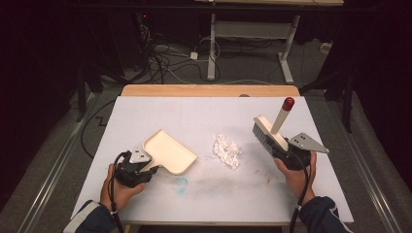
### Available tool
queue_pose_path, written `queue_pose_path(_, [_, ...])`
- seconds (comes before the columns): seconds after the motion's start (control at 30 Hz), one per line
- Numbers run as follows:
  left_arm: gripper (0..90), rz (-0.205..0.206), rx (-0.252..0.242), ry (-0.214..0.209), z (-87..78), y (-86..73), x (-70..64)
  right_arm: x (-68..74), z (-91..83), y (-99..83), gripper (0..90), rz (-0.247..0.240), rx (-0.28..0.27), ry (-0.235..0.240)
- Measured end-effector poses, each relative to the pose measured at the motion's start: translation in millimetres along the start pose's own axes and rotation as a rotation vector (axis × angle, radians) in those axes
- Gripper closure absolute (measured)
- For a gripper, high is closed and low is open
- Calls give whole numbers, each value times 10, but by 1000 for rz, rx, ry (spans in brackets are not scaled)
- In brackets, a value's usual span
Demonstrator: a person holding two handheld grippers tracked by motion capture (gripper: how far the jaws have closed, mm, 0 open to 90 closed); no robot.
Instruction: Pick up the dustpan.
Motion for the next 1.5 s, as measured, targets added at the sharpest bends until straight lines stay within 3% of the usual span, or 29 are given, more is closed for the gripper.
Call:
queue_pose_path(0.3, [636, 71, 21, -59, 30, -3, -129, -27, 104, 59, 674, 26, -30, -11])
queue_pose_path(0.57, [636, 124, 37, -102, 51, 6, -248, 67, 420, 55, 674, 81, -16, 19])
queue_pose_path(0.77, [636, 151, 49, -135, 69, 16, -310, 141, 664, -34, 674, 40, 39, -3])
queue_pose_path(1.0, [636, 160, 57, -162, 108, 47, -352, 187, 785, -115, 674, 14, 100, -15])
queue_pose_path(1.13, [636, 168, 58, -163, 111, 46, -353, 183, 748, -105, 674, 27, 205, 5])
queue_pose_path(1.2, [635, 171, 58, -164, 111, 45, -348, 155, 744, -98, 675, 80, 257, 33])
queue_pose_path(1.27, [635, 170, 60, -166, 113, 45, -346, 129, 747, -92, 676, 93, 293, 43])
queue_pose_path(1.5, [635, 191, 70, -154, 111, 77, -347, 221, 753, -81, 677, 39, 316, 80])
Point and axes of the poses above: each handheld gripper's, and its own axes: z roughly forward along the jaws, y roughly out of its top, x roughly to its left, the point moved 8 cm from there along z, roughly forward along the jaws, and after that the axes turned 1 degree about -z, right-handed, at the moved point
